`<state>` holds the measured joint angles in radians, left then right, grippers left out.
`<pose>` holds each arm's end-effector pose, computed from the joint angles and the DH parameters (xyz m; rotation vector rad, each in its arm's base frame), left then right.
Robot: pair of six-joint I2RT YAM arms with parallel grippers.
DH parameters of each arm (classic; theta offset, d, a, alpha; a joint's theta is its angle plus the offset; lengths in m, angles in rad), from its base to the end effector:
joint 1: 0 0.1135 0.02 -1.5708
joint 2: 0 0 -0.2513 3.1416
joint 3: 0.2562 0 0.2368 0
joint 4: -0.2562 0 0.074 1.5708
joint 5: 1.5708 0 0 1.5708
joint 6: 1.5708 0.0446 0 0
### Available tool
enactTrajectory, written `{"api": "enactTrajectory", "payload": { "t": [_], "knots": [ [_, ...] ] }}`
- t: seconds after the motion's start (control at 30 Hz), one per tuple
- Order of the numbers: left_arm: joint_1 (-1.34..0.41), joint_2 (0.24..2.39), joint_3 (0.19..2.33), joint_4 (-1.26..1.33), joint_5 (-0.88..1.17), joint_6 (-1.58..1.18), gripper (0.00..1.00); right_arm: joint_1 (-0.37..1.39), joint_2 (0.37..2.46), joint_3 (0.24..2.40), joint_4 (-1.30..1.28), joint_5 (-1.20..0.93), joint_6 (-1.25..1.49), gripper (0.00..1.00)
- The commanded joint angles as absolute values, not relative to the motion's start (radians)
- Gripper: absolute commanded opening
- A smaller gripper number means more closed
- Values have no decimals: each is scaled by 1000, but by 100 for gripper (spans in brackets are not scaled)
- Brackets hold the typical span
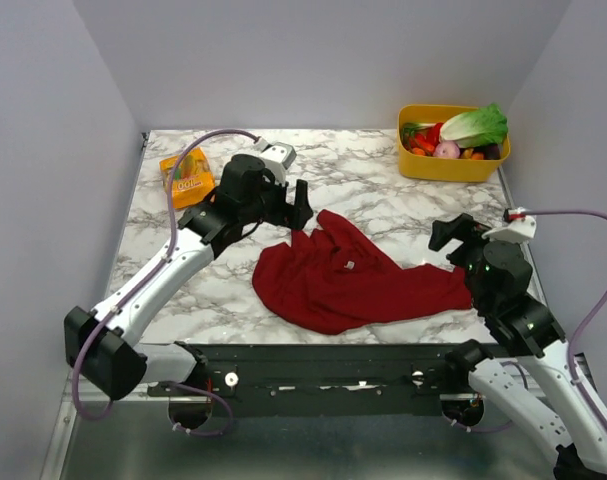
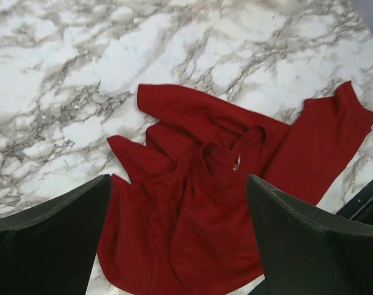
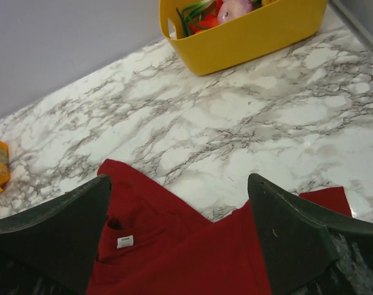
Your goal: Pin the brooch onto the clothing
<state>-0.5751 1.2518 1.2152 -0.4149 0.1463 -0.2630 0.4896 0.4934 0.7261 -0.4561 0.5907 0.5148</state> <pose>0.2302 -0.1570 0.3522 0.4180 2.0417 -0.6700 0.1141 0.0326 0.3191 0.4370 1.7051 0.2011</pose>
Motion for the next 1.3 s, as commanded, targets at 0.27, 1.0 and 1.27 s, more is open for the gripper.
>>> {"api": "enactTrajectory", "payload": {
  "t": [0.27, 1.0, 1.27],
  "knots": [
    [-568, 1620, 1325, -414, 391, -216, 94, 491, 1089, 934, -434, 19, 400, 100],
    [-617, 2008, 1399, -357, 609, -147, 40, 437, 1124, 874, -387, -21, 405, 100],
    [-617, 1916, 1399, -370, 563, -146, 0, 439, 1158, 897, -382, -123, 333, 100]
  ]
}}
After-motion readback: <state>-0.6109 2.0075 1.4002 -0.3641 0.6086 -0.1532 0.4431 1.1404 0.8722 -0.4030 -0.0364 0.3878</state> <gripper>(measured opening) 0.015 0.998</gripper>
